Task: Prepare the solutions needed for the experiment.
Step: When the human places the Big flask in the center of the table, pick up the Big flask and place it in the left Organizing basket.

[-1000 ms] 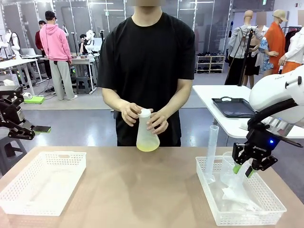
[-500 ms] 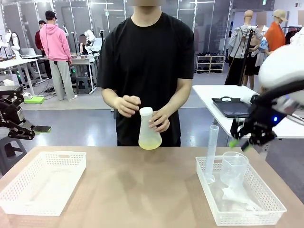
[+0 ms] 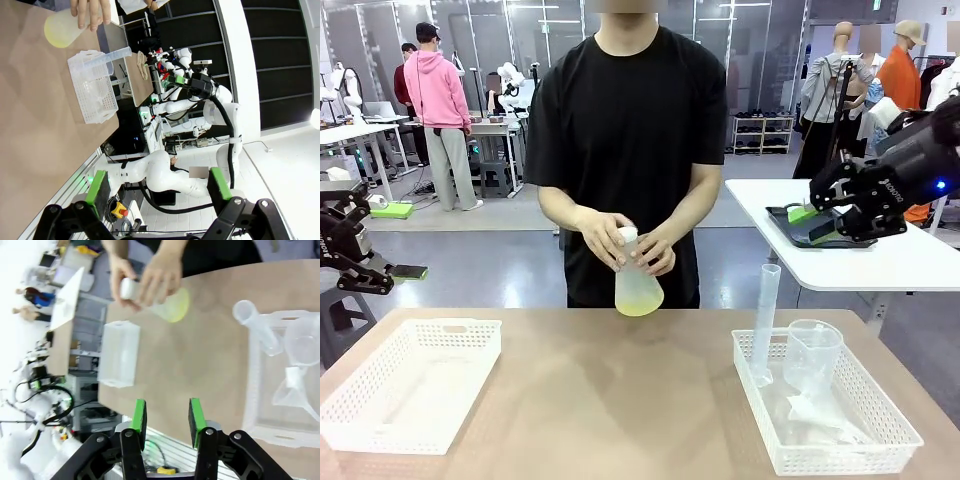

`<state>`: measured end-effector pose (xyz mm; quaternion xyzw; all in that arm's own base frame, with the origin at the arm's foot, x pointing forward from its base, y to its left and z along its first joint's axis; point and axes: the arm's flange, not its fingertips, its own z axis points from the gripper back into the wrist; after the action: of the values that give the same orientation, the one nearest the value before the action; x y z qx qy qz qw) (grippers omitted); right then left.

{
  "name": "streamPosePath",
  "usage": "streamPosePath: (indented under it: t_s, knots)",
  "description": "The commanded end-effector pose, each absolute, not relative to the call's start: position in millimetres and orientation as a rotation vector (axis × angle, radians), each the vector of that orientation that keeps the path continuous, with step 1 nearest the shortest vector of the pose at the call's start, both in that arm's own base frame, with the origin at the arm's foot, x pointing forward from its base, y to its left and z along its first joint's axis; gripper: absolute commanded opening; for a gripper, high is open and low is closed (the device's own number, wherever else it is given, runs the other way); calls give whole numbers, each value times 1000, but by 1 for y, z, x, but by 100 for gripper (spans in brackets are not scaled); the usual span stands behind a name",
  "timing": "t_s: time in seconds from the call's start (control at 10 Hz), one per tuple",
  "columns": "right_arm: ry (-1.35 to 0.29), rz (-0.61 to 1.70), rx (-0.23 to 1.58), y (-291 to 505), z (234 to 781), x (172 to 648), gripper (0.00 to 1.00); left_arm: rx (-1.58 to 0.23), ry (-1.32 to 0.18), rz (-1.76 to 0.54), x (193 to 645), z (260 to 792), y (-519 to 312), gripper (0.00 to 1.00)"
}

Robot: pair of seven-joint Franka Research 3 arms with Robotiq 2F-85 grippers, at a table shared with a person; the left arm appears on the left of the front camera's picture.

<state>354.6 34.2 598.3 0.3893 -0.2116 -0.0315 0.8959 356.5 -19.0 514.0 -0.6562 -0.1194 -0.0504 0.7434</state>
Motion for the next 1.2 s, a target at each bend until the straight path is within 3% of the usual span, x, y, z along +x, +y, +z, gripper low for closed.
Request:
streamPosePath:
  t_s: [0.0, 0.2, 0.3, 0.4, 0.5, 0.6, 0.7, 0.8, 0.9, 1.0, 1.1]
  knots:
    - [-365, -27, 958, 29, 584, 354, 44, -1456, -267, -121, 356, 516, -20, 100]
    - [-316, -20, 1091, 28, 585, 354, 44, -1456, -267, -121, 356, 516, -20, 100]
    - [-276, -32, 1157, 26, 583, 354, 61, -1456, -267, -121, 356, 516, -20, 100]
    - [-243, -40, 1199, 26, 581, 354, 64, -1456, -267, -121, 356, 516, -20, 100]
    - [-227, -44, 1210, 26, 580, 355, 81, -1456, -267, -121, 356, 516, -20, 100]
    - [-216, -43, 1230, 26, 579, 356, 69, -1456, -267, -121, 356, 516, -20, 100]
    - [-210, -30, 1251, 26, 579, 356, 100, -1456, -267, -121, 356, 516, -20, 100]
    - [-202, -21, 1269, 26, 578, 357, 89, -1456, -267, -121, 356, 516, -20, 100]
    - [-186, -4, 1301, 26, 577, 358, 100, -1456, -267, -121, 356, 516, -20, 100]
    - [-184, -9, 1307, 25, 577, 358, 95, -1456, -267, -121, 356, 516, -20, 100]
    - [-176, 0, 1333, 24, 576, 359, 100, -1456, -267, -121, 356, 516, -20, 100]
